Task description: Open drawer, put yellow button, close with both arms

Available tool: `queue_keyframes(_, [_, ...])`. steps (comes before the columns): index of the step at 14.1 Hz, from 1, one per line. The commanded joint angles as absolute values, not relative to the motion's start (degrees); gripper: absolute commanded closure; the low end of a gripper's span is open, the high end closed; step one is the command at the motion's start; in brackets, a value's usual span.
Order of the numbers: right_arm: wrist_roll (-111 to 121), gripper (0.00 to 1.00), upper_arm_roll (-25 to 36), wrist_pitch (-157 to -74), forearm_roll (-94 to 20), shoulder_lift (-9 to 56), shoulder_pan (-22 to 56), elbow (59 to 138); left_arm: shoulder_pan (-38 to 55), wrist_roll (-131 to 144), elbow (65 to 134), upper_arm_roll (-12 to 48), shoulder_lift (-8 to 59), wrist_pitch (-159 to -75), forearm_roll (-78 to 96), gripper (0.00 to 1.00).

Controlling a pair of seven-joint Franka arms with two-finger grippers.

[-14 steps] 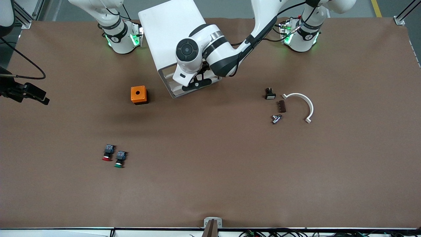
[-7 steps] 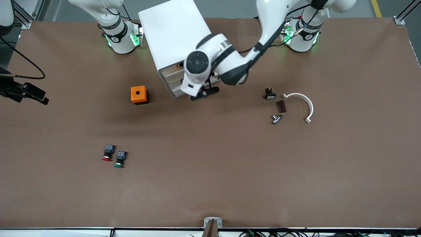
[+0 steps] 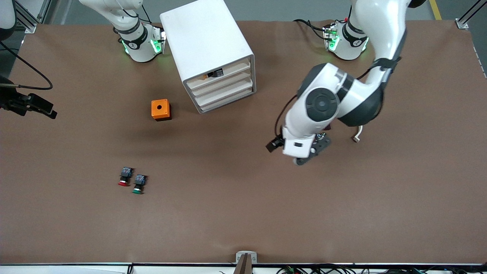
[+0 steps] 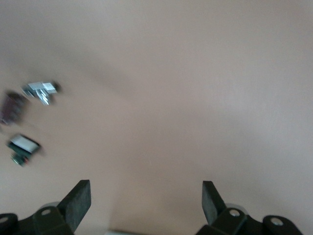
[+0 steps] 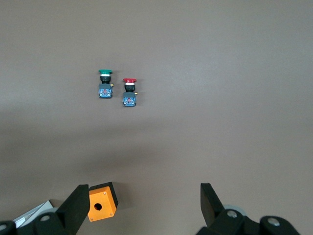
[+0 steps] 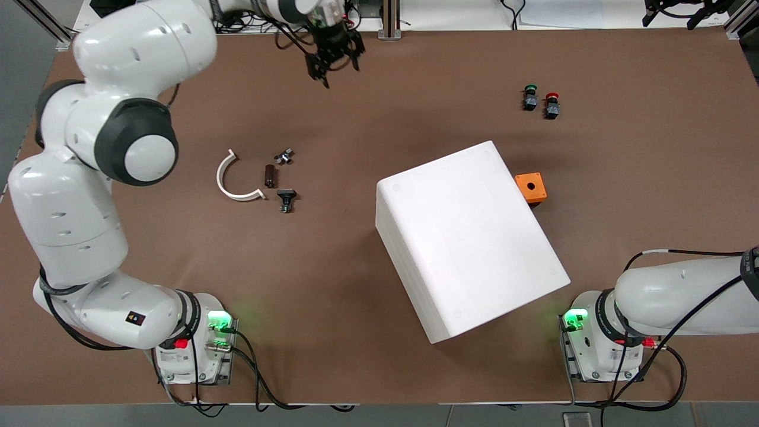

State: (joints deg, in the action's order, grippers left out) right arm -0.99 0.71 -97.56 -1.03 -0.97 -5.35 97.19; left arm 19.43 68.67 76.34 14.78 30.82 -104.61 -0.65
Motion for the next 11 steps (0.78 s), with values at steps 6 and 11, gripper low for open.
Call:
queue_keyframes(6, [-0.7, 0.0, 0.6, -96.9, -0.1, -2.1, -5.3, 97.3, 13.1, 50.8, 77.5, 14.7, 24.2, -100.8, -10.3, 0.0])
queue_keyframes(11, [-0.6, 0.0, 0.6, -96.8, 0.0, -2.1, -5.3, 96.9, 6.5, 38.3, 77.6, 14.7, 19.3, -95.5, -10.3, 0.0])
